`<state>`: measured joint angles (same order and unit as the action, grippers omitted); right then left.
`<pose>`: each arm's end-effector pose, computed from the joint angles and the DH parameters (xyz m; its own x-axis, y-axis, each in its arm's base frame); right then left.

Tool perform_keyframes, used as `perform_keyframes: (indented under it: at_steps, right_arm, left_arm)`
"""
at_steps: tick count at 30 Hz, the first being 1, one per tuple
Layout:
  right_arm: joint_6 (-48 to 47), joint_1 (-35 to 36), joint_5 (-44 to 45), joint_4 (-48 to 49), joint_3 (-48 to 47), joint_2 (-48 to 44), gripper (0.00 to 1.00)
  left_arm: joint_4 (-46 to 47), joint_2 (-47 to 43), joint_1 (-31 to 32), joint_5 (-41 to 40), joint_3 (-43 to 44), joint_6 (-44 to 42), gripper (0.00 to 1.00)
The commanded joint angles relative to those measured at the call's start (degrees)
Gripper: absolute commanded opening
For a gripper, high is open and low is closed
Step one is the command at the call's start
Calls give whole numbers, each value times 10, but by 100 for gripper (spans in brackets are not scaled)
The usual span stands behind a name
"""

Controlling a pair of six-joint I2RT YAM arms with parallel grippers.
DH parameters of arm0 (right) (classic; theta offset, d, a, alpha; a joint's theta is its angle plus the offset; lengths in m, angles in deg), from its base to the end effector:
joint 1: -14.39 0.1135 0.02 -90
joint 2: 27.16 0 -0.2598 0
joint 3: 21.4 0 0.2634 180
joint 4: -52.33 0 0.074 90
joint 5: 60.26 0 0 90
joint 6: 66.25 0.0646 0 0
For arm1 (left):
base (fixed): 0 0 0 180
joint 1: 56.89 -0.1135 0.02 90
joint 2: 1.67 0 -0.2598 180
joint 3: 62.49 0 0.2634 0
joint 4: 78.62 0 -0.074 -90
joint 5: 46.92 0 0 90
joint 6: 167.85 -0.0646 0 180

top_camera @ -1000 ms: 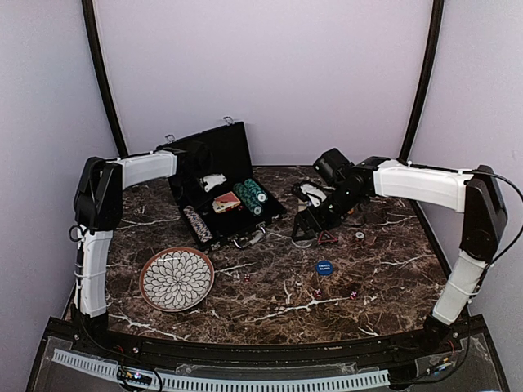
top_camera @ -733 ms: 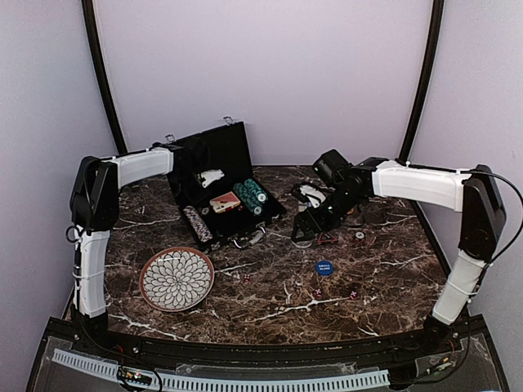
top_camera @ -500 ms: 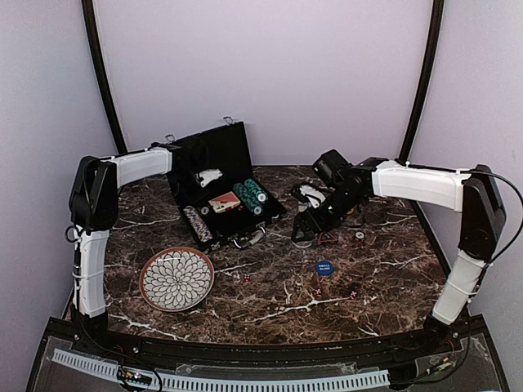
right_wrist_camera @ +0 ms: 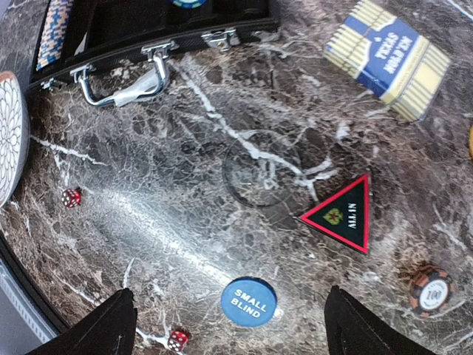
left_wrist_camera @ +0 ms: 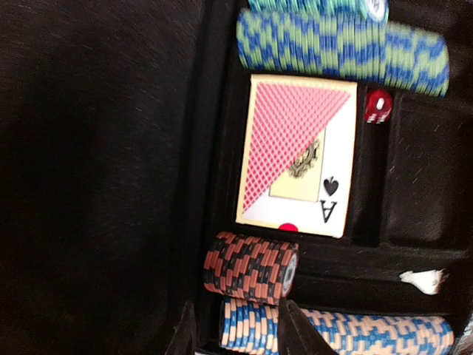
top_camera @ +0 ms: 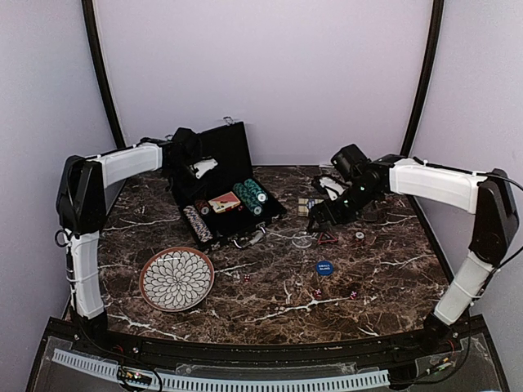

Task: Pack up texas hold em set
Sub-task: Place the pile of poker chips in the slot, then pick up the pile of poker chips from the pile of poker chips.

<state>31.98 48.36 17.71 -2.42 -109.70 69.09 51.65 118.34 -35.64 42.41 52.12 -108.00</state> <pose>0.3010 0.2191 0.2134 -0.8189 -0.3829 -0.4274 -0.5138 0.8210 0.2490 0.4583 -0.1774 0.2000 -0.4823 0.7264 -0.4896 0.6921 0.6586 0.2954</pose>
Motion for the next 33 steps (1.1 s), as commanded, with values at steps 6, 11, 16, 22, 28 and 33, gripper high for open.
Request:
perform_keyframes:
  at_steps: [6,11,16,22,28,33]
  right_arm:
    - [27,-77,78,-29,40,-52,92]
    - [35,-118,106,-35,61,-52,94]
    - [34,-137,135,-35,66,-22,96]
    - [32,-140,139,-15,61,34,96]
    - [24,-145,158,-9,46,80,94]
    - [14,-154,146,1,43,104,87]
  left_arm:
    - [45,-94,-3,43,-30,45,55]
    - [81,-152,-3,71,-68,84,75]
    - [88,-192,-3,97,-82,118,82]
    - [77,-220,-3,125,-85,146,84]
    - [72,-231,-3,139,-89,154,84]
    - [73,-230,-3,149,-90,157,85]
